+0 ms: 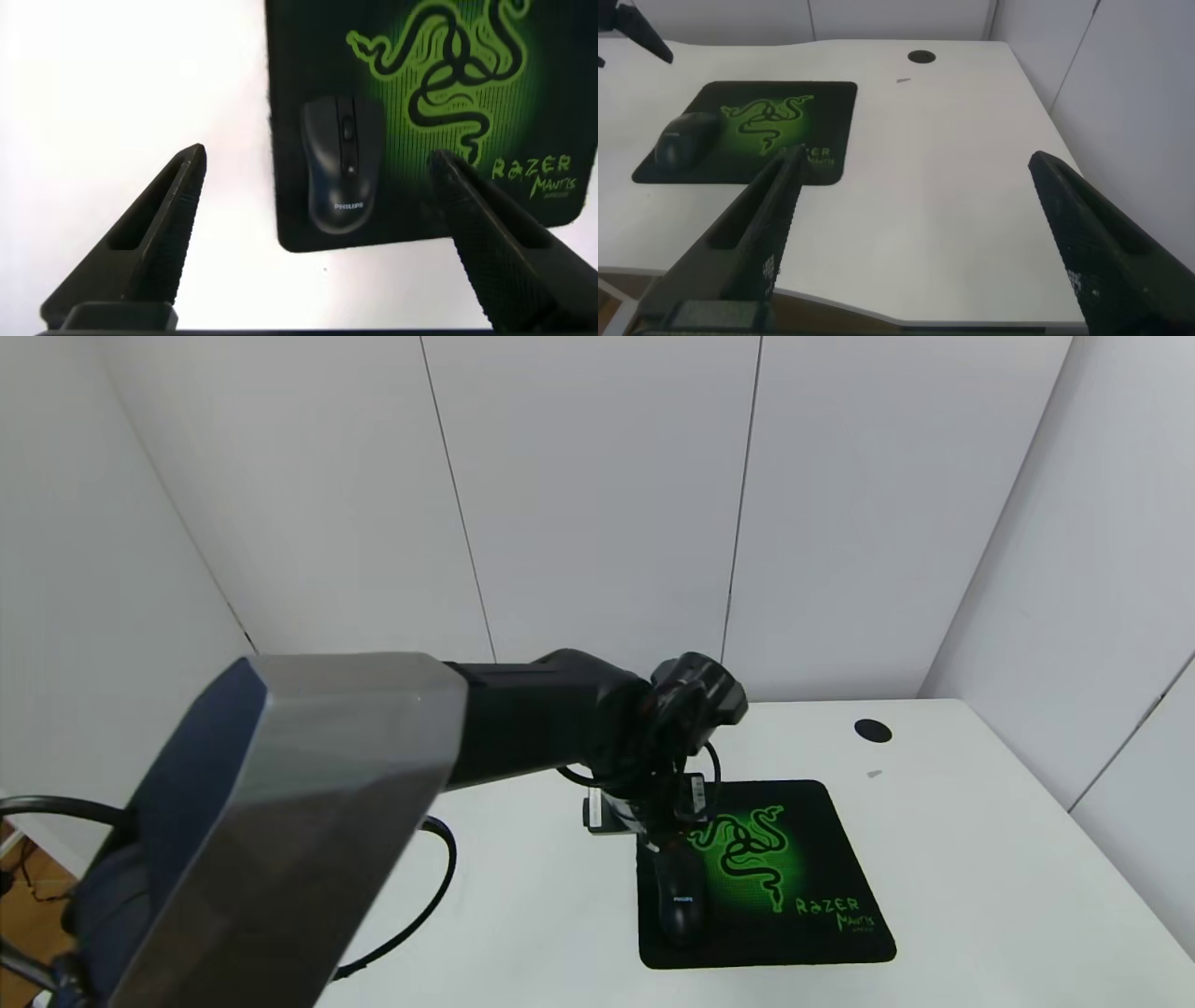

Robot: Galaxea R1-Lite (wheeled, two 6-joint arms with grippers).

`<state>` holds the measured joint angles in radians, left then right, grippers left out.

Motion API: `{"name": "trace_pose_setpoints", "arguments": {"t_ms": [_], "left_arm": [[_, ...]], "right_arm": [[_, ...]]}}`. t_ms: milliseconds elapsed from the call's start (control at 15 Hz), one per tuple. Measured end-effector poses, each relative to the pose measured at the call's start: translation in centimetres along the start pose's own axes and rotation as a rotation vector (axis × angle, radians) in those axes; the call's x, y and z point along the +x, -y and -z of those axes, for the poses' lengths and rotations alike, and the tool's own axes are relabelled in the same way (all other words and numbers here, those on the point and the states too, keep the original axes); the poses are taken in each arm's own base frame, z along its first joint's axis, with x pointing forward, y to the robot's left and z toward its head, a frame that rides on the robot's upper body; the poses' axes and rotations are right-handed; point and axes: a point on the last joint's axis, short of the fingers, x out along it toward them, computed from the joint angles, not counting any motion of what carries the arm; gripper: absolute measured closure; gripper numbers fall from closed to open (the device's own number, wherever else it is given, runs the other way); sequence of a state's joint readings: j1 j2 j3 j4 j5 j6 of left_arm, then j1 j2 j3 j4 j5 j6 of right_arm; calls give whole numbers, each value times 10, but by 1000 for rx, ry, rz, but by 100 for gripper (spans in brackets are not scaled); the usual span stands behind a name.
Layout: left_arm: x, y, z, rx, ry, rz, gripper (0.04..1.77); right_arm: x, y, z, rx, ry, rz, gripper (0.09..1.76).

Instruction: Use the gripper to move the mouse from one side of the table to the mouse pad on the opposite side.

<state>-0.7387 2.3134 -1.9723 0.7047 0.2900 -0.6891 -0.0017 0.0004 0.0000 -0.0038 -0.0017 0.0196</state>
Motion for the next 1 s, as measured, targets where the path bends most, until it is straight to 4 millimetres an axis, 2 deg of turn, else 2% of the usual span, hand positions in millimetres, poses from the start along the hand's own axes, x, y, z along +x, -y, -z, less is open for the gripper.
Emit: {"name": "trace_pose_setpoints", "arguments": {"t_ms": [267, 467, 733, 1000], "left_arm": [[-31, -48, -39, -54, 91, -19, 12], [-45, -90, -62, -109, 197, -22, 11], [-58, -153, -75, -110, 348, -50, 11], [-86, -224, -72, -154, 427, -75, 10]], "right_arm": [[0, 0, 0, 0, 0, 1, 14], [0, 0, 0, 0, 0, 1, 14], [0, 0, 0, 0, 0, 0, 14], [0, 0, 0, 0, 0, 1, 14]]}}
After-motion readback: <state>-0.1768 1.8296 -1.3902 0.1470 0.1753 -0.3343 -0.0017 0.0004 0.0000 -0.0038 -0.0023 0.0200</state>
